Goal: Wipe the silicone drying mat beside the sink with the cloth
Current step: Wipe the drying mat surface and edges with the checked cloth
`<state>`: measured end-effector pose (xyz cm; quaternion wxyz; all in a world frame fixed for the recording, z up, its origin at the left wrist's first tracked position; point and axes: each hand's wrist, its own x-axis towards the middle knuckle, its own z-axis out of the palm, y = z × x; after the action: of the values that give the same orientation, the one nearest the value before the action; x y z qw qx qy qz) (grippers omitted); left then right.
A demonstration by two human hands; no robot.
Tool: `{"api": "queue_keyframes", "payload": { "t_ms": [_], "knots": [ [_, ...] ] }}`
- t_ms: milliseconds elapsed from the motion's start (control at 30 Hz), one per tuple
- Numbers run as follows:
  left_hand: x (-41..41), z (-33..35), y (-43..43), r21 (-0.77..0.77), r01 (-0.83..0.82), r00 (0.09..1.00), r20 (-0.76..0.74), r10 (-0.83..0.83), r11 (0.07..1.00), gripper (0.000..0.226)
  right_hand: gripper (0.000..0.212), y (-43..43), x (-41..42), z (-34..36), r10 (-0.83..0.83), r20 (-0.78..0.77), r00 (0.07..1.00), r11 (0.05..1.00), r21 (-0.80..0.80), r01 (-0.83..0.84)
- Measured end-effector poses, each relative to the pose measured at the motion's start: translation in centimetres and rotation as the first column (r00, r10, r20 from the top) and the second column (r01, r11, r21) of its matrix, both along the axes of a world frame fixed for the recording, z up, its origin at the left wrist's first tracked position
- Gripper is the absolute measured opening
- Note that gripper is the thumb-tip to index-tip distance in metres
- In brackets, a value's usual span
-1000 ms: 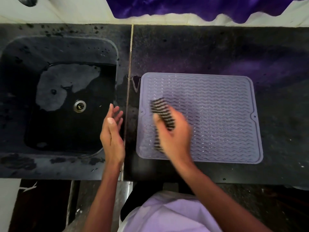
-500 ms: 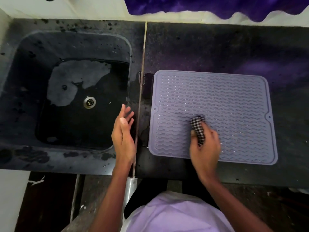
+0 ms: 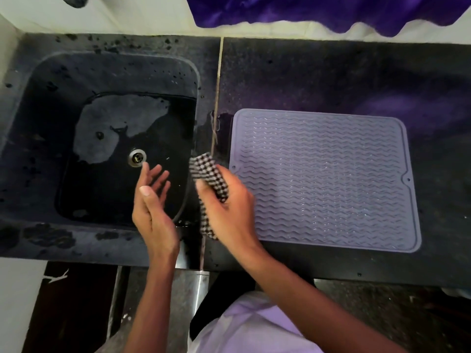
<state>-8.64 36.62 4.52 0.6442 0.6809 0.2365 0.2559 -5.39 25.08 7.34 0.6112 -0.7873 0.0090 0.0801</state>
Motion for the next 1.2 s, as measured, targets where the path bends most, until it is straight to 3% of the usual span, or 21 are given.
{"api": "queue_keyframes", "payload": {
  "t_ms": [167, 267, 367, 467, 633, 867, 967, 1067, 1200],
  "knots": [
    [0.6, -0.9, -2.1, -0.065, 0.045, 0.998, -0.034, -0.047, 0.997, 0.059, 0.04, -9.8, 1.3, 1.5, -0.107, 0.008, 0.994, 0.979, -0.172, 0.106],
    [0.8, -1.8, -3.4, -0.071, 0.11, 0.99, -0.077, -0.115, 0.991, 0.054, 0.036, -15.6, 1.1, -0.2, -0.194, 0.104, 0.975, 0.855, -0.47, 0.22],
    [0.7, -2.8, -4.3, -0.044, 0.182, 0.973, -0.136, -0.187, 0.982, 0.049, 0.037, -17.1, -0.2, -3.1, -0.246, 0.085, 0.966, 0.784, -0.568, 0.25],
    [0.5, -3.4, -4.9, -0.001, 0.244, 0.954, -0.18, -0.24, 0.97, 0.04, 0.042, -14.0, -2.2, -4.8, -0.278, 0.09, 0.956, 0.802, -0.527, 0.282],
    [0.0, -3.0, -4.1, 0.014, 0.208, 0.968, -0.144, -0.204, 0.978, 0.049, 0.046, -5.8, -3.5, -5.1, -0.251, 0.043, 0.967, 0.883, -0.401, 0.246],
    [-0.3, -1.2, 0.0, 0.082, 0.065, 0.995, -0.086, -0.058, 0.994, 0.052, 0.038, 2.3, -2.2, -3.3, 0.037, -0.042, 0.998, 0.991, -0.124, -0.042],
    [-0.6, -0.7, 1.2, 0.101, 0.042, 0.996, -0.089, -0.033, 0.994, 0.05, 0.035, 1.5, -1.6, -1.3, 0.032, -0.014, 0.999, 0.998, -0.052, -0.033],
    [-0.7, -0.8, 1.1, 0.075, 0.022, 0.995, -0.094, -0.015, 0.997, 0.05, 0.03, -2.8, -0.6, 0.1, -0.074, 0.002, 0.997, 0.997, -0.036, 0.074],
    [-0.4, -1.7, -0.8, 0.025, 0.044, 0.992, -0.121, -0.041, 0.999, 0.052, 0.031, -11.9, 0.9, 0.1, -0.229, 0.029, 0.973, 0.942, -0.245, 0.229]
  ]
}}
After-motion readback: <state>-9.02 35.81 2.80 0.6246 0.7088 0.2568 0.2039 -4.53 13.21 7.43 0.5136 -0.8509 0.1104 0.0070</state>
